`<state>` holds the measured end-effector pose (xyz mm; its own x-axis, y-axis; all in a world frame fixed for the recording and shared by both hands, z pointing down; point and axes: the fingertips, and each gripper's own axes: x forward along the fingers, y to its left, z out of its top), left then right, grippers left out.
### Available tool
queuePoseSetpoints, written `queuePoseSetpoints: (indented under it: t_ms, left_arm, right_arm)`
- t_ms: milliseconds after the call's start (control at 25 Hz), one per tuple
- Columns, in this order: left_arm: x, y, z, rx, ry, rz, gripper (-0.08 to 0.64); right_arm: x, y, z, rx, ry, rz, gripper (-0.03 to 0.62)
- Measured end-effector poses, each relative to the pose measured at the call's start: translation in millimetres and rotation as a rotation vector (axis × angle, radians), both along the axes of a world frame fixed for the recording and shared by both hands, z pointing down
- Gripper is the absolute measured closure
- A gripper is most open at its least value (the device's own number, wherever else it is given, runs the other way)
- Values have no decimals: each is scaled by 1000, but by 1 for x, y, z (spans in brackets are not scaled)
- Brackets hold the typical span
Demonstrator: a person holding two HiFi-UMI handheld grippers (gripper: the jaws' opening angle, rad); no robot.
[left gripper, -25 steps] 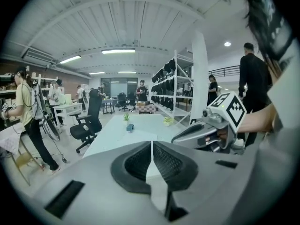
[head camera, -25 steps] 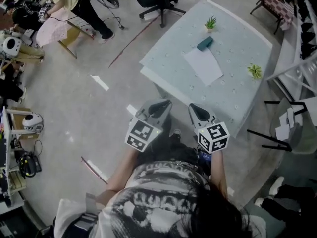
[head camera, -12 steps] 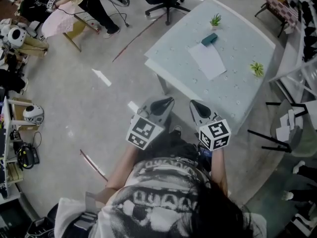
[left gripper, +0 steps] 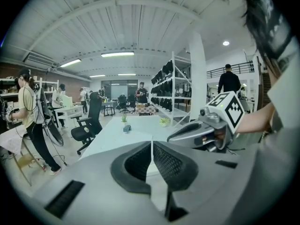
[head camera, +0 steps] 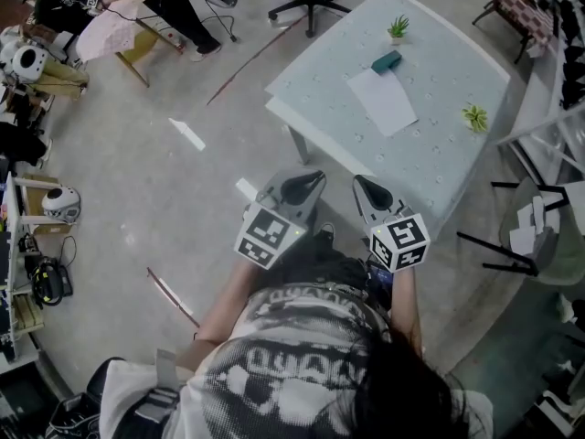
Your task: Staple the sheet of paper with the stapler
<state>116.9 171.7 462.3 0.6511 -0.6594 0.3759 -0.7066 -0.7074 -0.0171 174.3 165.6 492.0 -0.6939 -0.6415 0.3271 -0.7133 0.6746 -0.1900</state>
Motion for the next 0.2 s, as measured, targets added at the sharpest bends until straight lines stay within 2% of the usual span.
queuePoseSetpoints:
  t_ms: [200]
  left_arm:
    - [10, 1, 1, 8, -5, 23, 548]
  right_arm:
    - [9, -3, 1, 7, 2, 20, 603]
